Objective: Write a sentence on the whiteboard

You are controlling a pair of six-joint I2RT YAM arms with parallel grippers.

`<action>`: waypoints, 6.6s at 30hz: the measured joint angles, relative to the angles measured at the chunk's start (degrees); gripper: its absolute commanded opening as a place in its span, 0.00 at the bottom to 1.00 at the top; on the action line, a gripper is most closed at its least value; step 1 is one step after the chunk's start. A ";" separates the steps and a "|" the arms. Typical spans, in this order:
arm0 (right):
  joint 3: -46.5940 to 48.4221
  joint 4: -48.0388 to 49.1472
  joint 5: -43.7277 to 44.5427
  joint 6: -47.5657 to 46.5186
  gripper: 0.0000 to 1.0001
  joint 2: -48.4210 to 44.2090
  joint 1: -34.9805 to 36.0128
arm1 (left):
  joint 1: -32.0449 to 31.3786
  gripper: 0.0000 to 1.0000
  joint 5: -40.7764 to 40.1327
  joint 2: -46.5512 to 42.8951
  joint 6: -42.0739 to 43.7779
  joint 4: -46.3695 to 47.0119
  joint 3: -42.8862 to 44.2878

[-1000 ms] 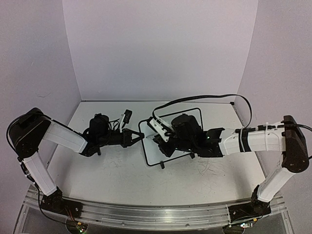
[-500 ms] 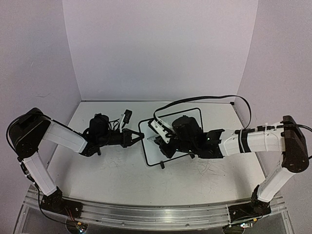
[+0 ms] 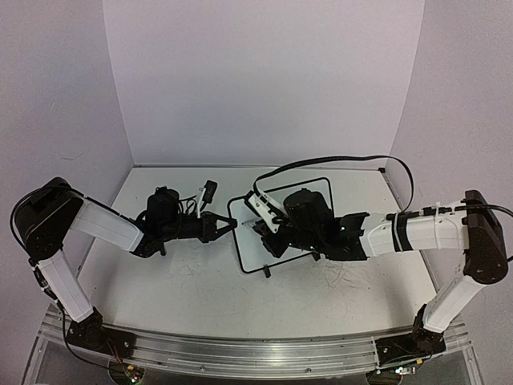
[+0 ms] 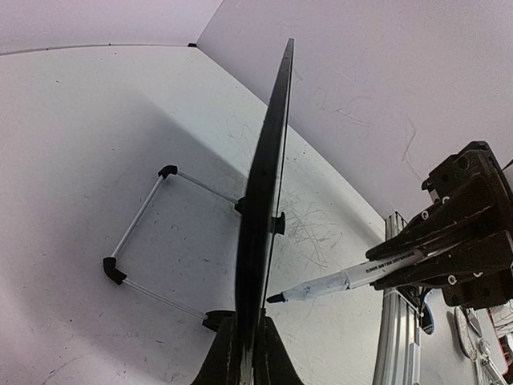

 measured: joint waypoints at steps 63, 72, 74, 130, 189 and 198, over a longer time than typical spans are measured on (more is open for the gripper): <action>0.39 0.12 0.22 1.26 0.00 1.46 0.11 | 0.00 0.00 -0.04 -0.22 0.11 -0.55 0.00; 0.39 0.08 0.24 1.71 0.00 1.46 0.12 | 0.00 0.00 -0.07 -0.44 0.13 -0.90 0.00; 0.39 0.08 0.24 1.78 0.00 1.46 0.15 | 0.00 0.00 -0.07 -0.55 0.15 -1.08 0.00; -2.58 -1.08 -0.79 4.94 0.00 0.07 1.92 | 0.00 0.00 -0.11 -0.87 0.26 -1.57 -0.02; -3.04 1.39 3.08 4.63 0.00 -0.22 1.86 | -0.04 0.00 -0.55 -1.86 0.37 -3.04 -0.13; -3.04 1.94 4.33 4.66 0.00 -0.22 1.86 | -0.04 0.00 -0.55 -1.86 0.39 -3.04 -0.13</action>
